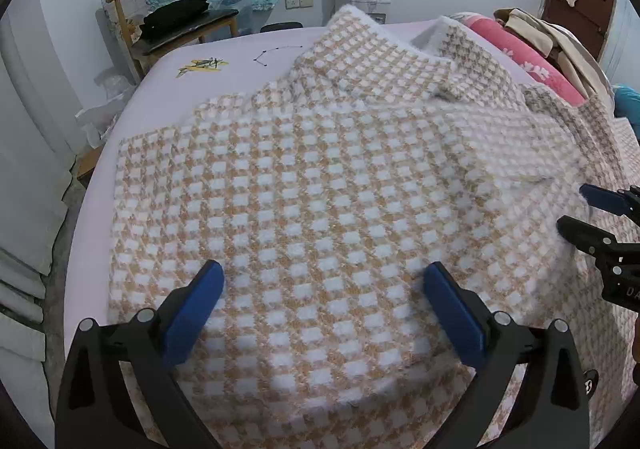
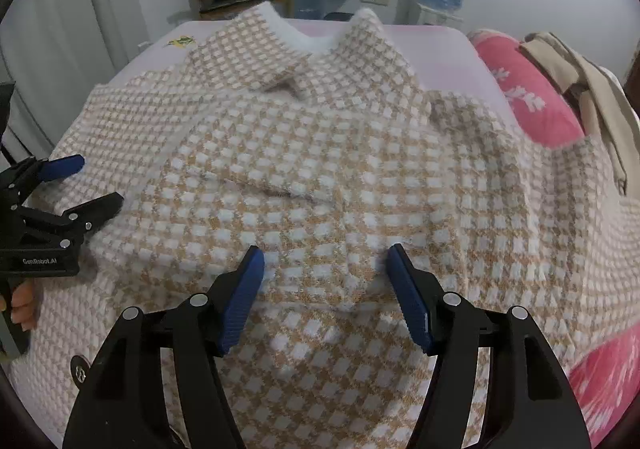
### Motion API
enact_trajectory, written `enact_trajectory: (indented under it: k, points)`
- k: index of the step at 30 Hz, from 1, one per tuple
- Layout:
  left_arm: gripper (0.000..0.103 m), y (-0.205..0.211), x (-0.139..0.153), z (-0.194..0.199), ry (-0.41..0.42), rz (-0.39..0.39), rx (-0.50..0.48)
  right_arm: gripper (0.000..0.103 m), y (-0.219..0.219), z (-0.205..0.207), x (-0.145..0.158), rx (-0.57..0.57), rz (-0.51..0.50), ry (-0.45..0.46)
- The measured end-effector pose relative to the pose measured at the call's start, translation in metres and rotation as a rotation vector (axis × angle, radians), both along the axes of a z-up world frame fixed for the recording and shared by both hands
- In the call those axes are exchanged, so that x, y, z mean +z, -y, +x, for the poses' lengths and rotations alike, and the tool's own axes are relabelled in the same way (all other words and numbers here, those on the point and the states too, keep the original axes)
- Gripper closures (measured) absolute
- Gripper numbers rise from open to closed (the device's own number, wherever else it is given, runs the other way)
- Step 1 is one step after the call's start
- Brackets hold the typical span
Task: Fold large clothes
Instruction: 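Move the right tool to the other sleeve on the pink blanket and grasp it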
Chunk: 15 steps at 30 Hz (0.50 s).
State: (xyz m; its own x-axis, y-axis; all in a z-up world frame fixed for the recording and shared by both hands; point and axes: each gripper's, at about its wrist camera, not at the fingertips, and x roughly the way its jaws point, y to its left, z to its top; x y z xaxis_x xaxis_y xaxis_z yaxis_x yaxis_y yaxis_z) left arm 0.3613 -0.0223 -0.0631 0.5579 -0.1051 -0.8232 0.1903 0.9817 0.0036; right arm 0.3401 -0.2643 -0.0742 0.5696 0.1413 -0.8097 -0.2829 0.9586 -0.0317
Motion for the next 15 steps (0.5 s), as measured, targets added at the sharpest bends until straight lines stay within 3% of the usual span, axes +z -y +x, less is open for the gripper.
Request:
enact_trajectory:
  k: [7, 15]
  points:
    - [0.004, 0.001, -0.001, 0.000, -0.001, 0.001, 0.001, 0.041, -0.002, -0.001, 0.002, -0.003, 0.005, -0.002]
    - [0.004, 0.001, 0.000, 0.000, -0.003, 0.002, 0.001, 0.035, 0.020, -0.015, 0.026, -0.014, 0.115, 0.031]
